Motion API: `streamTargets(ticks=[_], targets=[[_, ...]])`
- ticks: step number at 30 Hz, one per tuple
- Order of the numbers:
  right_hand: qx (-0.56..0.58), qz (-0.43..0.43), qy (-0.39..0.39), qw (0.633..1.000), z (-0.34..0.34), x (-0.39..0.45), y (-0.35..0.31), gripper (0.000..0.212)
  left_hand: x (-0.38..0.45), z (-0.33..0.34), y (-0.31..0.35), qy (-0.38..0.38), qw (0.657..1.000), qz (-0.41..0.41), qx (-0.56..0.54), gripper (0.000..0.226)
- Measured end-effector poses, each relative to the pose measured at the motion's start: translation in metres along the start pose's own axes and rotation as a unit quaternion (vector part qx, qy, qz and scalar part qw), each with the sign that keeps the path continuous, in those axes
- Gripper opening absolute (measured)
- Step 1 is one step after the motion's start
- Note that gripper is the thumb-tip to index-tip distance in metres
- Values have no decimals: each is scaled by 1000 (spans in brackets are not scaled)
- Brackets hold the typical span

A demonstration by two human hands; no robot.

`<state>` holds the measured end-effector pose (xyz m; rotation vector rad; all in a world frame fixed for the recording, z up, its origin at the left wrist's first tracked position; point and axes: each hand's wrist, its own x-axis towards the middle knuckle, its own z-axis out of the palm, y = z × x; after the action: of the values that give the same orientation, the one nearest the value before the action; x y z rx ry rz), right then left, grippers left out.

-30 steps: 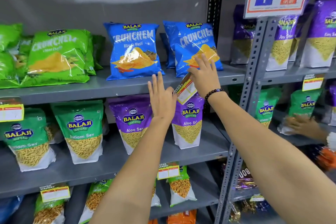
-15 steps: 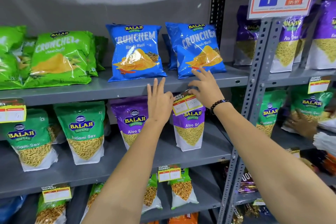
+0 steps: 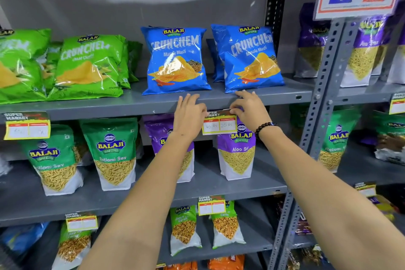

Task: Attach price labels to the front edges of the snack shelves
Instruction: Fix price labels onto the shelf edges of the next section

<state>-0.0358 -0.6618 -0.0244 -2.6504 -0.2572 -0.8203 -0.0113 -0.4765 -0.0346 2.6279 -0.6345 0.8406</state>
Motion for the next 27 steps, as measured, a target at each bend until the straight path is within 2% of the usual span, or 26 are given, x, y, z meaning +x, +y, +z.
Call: streamTargets(ticks=[5, 22, 27], targets=[[18, 14, 53, 998, -6, 4, -7, 10, 4, -5, 0, 39, 999, -10, -2, 19], [78, 101, 65, 990, -15, 14, -18, 8, 23, -8, 6, 77, 995, -66, -4, 20], [84, 123, 70, 986, -15, 18, -18, 12, 25, -10, 2, 91, 990, -91, -52, 34]])
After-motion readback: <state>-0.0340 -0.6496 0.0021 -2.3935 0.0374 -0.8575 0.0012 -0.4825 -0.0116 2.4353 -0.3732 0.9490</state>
